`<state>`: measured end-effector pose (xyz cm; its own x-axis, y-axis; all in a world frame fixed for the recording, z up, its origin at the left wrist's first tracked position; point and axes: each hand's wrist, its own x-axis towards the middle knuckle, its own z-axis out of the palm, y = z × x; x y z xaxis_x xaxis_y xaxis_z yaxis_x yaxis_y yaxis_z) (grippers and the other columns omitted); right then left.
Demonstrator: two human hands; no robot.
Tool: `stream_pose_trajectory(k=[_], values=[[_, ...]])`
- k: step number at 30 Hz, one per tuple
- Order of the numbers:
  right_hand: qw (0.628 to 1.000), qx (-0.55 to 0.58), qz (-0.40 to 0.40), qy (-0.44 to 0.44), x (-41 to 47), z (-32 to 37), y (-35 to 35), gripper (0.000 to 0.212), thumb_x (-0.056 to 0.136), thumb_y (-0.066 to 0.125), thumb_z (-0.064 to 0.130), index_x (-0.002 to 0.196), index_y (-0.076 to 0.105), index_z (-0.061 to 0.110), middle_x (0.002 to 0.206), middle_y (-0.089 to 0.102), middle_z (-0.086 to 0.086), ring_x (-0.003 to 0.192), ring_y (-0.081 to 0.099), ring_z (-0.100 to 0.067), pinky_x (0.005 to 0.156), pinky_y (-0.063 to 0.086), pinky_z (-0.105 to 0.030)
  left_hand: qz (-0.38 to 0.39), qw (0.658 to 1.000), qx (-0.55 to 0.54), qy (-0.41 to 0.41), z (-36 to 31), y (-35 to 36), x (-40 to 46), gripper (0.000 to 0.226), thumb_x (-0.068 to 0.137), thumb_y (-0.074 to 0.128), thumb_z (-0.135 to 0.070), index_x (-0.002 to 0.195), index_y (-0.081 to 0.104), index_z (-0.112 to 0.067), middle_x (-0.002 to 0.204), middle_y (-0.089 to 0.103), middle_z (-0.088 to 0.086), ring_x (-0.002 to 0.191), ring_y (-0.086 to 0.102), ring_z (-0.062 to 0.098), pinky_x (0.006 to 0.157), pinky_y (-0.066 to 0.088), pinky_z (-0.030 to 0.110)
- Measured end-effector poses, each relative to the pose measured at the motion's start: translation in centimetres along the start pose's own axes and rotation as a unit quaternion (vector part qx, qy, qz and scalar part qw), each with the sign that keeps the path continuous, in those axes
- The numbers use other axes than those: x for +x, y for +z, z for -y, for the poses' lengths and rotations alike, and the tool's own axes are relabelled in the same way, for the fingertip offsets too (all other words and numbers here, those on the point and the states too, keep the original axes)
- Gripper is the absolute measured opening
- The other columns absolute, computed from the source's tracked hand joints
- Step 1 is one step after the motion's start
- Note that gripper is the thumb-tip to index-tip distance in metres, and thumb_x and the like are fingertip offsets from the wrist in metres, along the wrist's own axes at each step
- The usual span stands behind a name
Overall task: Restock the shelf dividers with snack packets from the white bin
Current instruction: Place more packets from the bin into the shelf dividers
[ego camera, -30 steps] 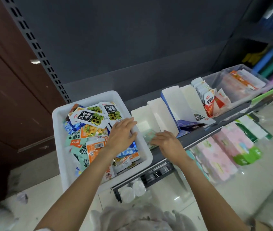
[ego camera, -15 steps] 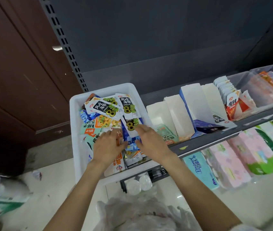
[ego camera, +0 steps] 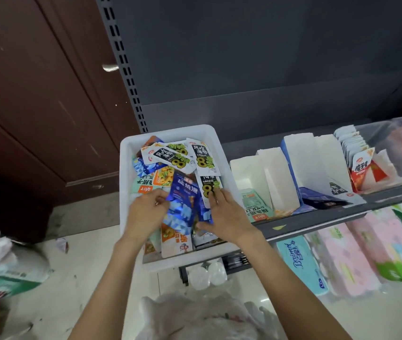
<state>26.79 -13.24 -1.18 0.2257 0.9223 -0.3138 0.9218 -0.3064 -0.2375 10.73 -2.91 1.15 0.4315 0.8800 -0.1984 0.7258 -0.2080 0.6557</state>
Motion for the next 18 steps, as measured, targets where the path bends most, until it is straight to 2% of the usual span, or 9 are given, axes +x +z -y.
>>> stream_pose_trajectory(k=[2, 5, 7, 9, 10, 12, 14, 17, 18], values=[[0.994, 0.107, -0.031, -0.023, -0.5, 0.3, -1.0, 0.073, 0.092, 0.052, 0.047, 0.147, 0.021, 0.011, 0.152, 0.024, -0.007, 0.140, 0.018, -0.022, 0.112, 0.022, -0.033, -0.046, 0.998, -0.011, 0.033, 0.5, -2.1, -0.3, 0.015, 0.089, 0.057, -0.013, 0.101, 0.066, -0.017, 0.098, 0.061, -0.004, 0.086, 0.056, 0.016, 0.074, 0.039, 0.026], [0.947, 0.296, -0.124, -0.029, -0.9, 0.8, -3.4, 0.064, 0.092, 0.057, 0.037, 0.146, 0.027, 0.022, 0.146, 0.038, 0.003, 0.133, 0.032, -0.010, 0.106, 0.033, -0.029, -0.074, 0.988, -0.015, 0.138, 0.8, -3.8, -0.4, 0.014, 0.091, 0.058, -0.015, 0.103, 0.065, -0.011, 0.100, 0.061, -0.003, 0.085, 0.058, 0.013, 0.064, 0.044, 0.023], [0.902, 0.398, -0.165, -0.035, -1.2, 0.9, -5.3, 0.065, 0.089, 0.062, 0.027, 0.145, 0.028, 0.022, 0.135, 0.046, 0.008, 0.118, 0.041, 0.009, 0.092, 0.037, -0.011, -0.073, 0.977, -0.003, 0.201, 0.6, -4.1, -0.2, 0.016, 0.092, 0.057, -0.021, 0.104, 0.065, -0.014, 0.099, 0.063, -0.008, 0.087, 0.059, 0.008, 0.063, 0.047, 0.020], [0.862, 0.472, -0.182, -0.032, -1.7, 0.0, -6.9, 0.067, 0.087, 0.064, 0.020, 0.144, 0.029, 0.023, 0.119, 0.051, 0.014, 0.106, 0.048, 0.011, 0.073, 0.040, 0.001, -0.069, 0.962, 0.008, 0.263, -0.3, -3.9, 0.1, 0.017, 0.092, 0.057, -0.025, 0.103, 0.068, -0.017, 0.097, 0.065, -0.012, 0.087, 0.059, 0.001, 0.065, 0.048, 0.017], [0.861, 0.472, -0.189, -0.025, -2.1, -0.8, -7.6, 0.064, 0.086, 0.065, 0.022, 0.140, 0.033, 0.025, 0.111, 0.054, 0.017, 0.103, 0.053, 0.006, 0.068, 0.043, 0.000, -0.073, 0.953, 0.009, 0.295, -1.0, -3.6, 0.3, 0.018, 0.091, 0.058, -0.026, 0.102, 0.069, -0.017, 0.095, 0.066, -0.012, 0.084, 0.057, -0.004, 0.066, 0.047, 0.014], [0.884, 0.423, -0.198, -0.015, -3.4, -2.8, -8.2, 0.048, 0.081, 0.063, 0.033, 0.125, 0.047, 0.024, 0.097, 0.057, 0.023, 0.097, 0.059, -0.003, 0.064, 0.046, -0.003, -0.089, 0.930, 0.020, 0.357, -2.7, -2.7, 0.8, 0.022, 0.089, 0.056, -0.030, 0.098, 0.071, -0.017, 0.089, 0.069, -0.009, 0.080, 0.052, -0.009, 0.066, 0.043, 0.009], [0.906, 0.349, -0.241, 0.002, -5.2, -4.8, -8.1, 0.040, 0.078, 0.060, 0.041, 0.113, 0.058, 0.020, 0.088, 0.058, 0.025, 0.090, 0.062, -0.006, 0.063, 0.049, -0.008, -0.102, 0.902, 0.048, 0.417, -4.8, -1.2, 1.6, 0.025, 0.088, 0.052, -0.033, 0.095, 0.072, -0.018, 0.083, 0.071, -0.007, 0.072, 0.049, -0.010, 0.061, 0.046, 0.014], [0.897, 0.231, -0.373, 0.048, -8.2, -7.8, -7.2, 0.023, 0.090, 0.062, 0.030, 0.109, 0.064, 0.017, 0.085, 0.068, 0.006, 0.077, 0.065, -0.015, 0.061, 0.054, -0.033, -0.097, 0.871, 0.057, 0.478, -8.5, 2.2, 2.7, 0.023, 0.086, 0.052, -0.033, 0.092, 0.072, -0.021, 0.078, 0.070, -0.007, 0.070, 0.059, 0.002, 0.057, 0.047, 0.020], [0.887, 0.209, -0.406, 0.072, -9.2, -8.8, -6.9, 0.020, 0.092, 0.060, 0.027, 0.107, 0.064, 0.017, 0.083, 0.070, 0.001, 0.072, 0.064, -0.016, 0.060, 0.052, -0.035, -0.098, 0.866, 0.048, 0.488, -10.0, 3.5, 2.9, 0.021, 0.085, 0.053, -0.032, 0.090, 0.071, -0.022, 0.077, 0.070, -0.007, 0.071, 0.060, 0.005, 0.057, 0.046, 0.021]])
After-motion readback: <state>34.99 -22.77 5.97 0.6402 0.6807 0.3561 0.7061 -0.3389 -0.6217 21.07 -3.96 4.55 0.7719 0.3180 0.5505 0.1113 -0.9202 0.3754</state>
